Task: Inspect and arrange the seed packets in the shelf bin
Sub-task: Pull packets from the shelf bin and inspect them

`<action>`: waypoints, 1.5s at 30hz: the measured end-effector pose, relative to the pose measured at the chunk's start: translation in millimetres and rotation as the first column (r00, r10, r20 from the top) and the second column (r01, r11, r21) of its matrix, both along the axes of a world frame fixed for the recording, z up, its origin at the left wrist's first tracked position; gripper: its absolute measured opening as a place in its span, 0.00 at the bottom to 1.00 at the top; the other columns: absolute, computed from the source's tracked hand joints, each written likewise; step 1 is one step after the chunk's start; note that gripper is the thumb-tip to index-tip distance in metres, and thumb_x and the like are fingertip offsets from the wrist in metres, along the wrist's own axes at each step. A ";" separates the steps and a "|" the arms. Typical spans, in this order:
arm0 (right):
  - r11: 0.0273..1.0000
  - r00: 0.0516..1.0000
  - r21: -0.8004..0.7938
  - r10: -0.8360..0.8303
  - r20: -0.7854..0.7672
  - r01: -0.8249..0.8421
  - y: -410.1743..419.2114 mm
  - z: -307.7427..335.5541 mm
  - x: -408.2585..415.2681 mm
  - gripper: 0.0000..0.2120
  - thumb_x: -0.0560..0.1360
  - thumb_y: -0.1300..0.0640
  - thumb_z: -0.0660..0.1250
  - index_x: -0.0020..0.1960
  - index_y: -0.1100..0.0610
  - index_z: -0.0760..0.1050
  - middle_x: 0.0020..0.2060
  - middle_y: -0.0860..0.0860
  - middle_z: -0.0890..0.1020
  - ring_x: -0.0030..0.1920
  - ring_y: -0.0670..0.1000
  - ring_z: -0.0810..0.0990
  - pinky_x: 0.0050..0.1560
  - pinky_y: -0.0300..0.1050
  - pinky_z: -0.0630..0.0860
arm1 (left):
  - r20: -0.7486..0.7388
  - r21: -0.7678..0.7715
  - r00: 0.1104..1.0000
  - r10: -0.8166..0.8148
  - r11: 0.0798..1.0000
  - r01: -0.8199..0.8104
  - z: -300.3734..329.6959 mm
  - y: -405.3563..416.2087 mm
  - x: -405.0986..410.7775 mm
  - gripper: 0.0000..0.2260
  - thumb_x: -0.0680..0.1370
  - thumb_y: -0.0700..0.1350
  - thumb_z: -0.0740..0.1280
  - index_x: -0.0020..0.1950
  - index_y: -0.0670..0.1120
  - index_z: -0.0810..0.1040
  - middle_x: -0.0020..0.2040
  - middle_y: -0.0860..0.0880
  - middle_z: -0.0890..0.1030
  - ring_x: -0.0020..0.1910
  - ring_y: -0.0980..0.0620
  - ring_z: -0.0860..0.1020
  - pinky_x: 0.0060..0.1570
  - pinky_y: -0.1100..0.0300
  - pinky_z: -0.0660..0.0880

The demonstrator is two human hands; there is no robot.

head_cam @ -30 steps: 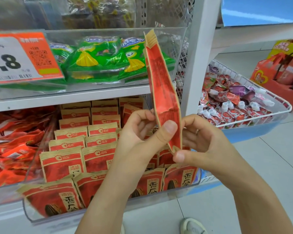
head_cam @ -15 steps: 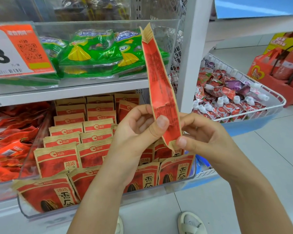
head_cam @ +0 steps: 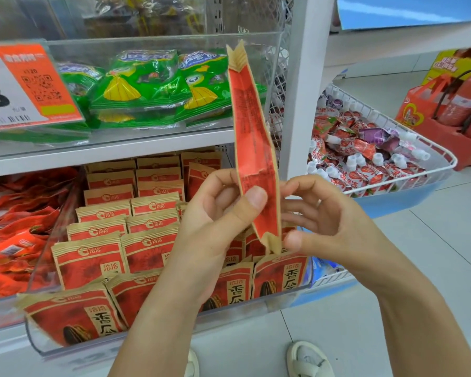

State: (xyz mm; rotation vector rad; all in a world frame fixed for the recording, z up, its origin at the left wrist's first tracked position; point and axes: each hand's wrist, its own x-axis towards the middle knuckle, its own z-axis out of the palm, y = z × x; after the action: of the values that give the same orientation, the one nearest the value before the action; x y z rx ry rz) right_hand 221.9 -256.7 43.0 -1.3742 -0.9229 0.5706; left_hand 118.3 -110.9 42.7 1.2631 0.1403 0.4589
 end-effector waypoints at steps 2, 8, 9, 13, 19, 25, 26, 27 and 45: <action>0.993 0.994 0.072 -0.088 -0.058 0.092 0.1 0.7 1.1 0.31 0.57 0.45 0.81 0.57 0.47 0.75 0.50 0.45 0.83 0.47 0.49 0.84 0.50 0.41 0.79 | -0.007 -0.032 0.998 -0.065 0.997 0.065 2.0 2.7 -3.6 0.36 0.66 0.59 0.77 0.66 0.41 0.73 0.59 0.39 0.82 0.58 0.35 0.79 0.56 0.40 0.76; 0.968 0.973 0.104 -0.227 -0.044 0.230 1.5 3.7 1.4 0.28 0.57 0.44 0.80 0.56 0.42 0.80 0.47 0.47 0.83 0.40 0.52 0.81 0.44 0.44 0.81 | -0.026 -0.050 0.985 -0.173 0.984 0.172 6.8 6.8 -9.7 0.28 0.69 0.54 0.75 0.64 0.41 0.74 0.55 0.40 0.83 0.49 0.42 0.83 0.42 0.53 0.81; 0.963 0.968 0.101 -0.248 -0.040 0.251 1.1 4.4 0.9 0.26 0.59 0.45 0.79 0.56 0.44 0.80 0.49 0.48 0.84 0.43 0.52 0.82 0.45 0.44 0.81 | -0.031 -0.064 0.984 -0.174 0.983 0.172 5.7 7.3 -9.6 0.26 0.70 0.52 0.74 0.62 0.40 0.74 0.54 0.41 0.84 0.48 0.45 0.84 0.41 0.55 0.82; 0.968 0.967 0.082 -0.226 -0.117 0.236 1.2 4.7 0.6 0.24 0.61 0.52 0.79 0.55 0.51 0.76 0.52 0.49 0.85 0.47 0.52 0.85 0.44 0.43 0.81 | -0.064 -0.088 0.984 -0.168 0.983 0.162 5.6 7.3 -9.4 0.21 0.70 0.50 0.70 0.59 0.40 0.75 0.48 0.44 0.85 0.44 0.49 0.84 0.38 0.59 0.81; 0.961 0.965 0.087 -0.257 -0.059 0.262 2.0 6.8 -2.3 0.26 0.52 0.46 0.82 0.48 0.39 0.76 0.47 0.50 0.86 0.47 0.57 0.84 0.46 0.56 0.83 | -0.100 0.027 0.994 -0.050 0.998 0.053 12.2 4.2 -9.8 0.29 0.72 0.58 0.67 0.62 0.37 0.72 0.45 0.45 0.86 0.43 0.48 0.85 0.36 0.59 0.81; 0.955 0.961 0.103 -0.276 -0.021 0.277 3.0 6.3 -3.2 0.42 0.54 0.47 0.81 0.65 0.36 0.69 0.48 0.52 0.85 0.47 0.58 0.84 0.46 0.56 0.83 | -0.112 0.089 0.994 -0.015 0.996 0.025 9.9 1.5 -8.3 0.21 0.70 0.53 0.65 0.59 0.44 0.77 0.43 0.46 0.86 0.41 0.52 0.85 0.35 0.63 0.79; 0.957 0.964 0.110 -0.266 -0.029 0.268 2.3 6.5 -3.2 0.39 0.56 0.44 0.82 0.64 0.36 0.71 0.48 0.52 0.85 0.48 0.58 0.84 0.46 0.54 0.83 | -0.117 0.095 0.993 -0.021 0.995 0.032 10.2 1.6 -8.4 0.20 0.71 0.54 0.65 0.59 0.45 0.77 0.44 0.46 0.86 0.42 0.51 0.85 0.36 0.63 0.79; 0.956 0.963 0.120 -0.263 -0.053 0.268 2.1 7.3 -3.6 0.33 0.59 0.44 0.81 0.63 0.39 0.74 0.48 0.52 0.86 0.46 0.57 0.84 0.44 0.51 0.83 | -0.123 0.105 0.992 -0.025 0.994 0.038 9.6 2.0 -8.5 0.20 0.71 0.54 0.65 0.59 0.46 0.78 0.44 0.46 0.86 0.42 0.51 0.85 0.36 0.62 0.79; 0.819 0.870 0.300 -0.480 -0.113 0.490 11.5 15.1 -17.7 0.04 0.74 0.61 0.69 0.47 0.55 0.80 0.33 0.47 0.84 0.32 0.42 0.81 0.33 0.34 0.76 | 0.047 0.383 0.979 0.197 0.902 -0.200 11.2 -7.9 -6.3 0.18 0.75 0.42 0.73 0.59 0.60 0.75 0.58 0.60 0.80 0.58 0.60 0.80 0.50 0.65 0.78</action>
State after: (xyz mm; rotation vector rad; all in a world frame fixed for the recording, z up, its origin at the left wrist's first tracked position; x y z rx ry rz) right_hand 204.1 -245.2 58.1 -1.2327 -0.5682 0.0432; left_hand 112.0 -118.8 53.9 1.6436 0.1799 0.6914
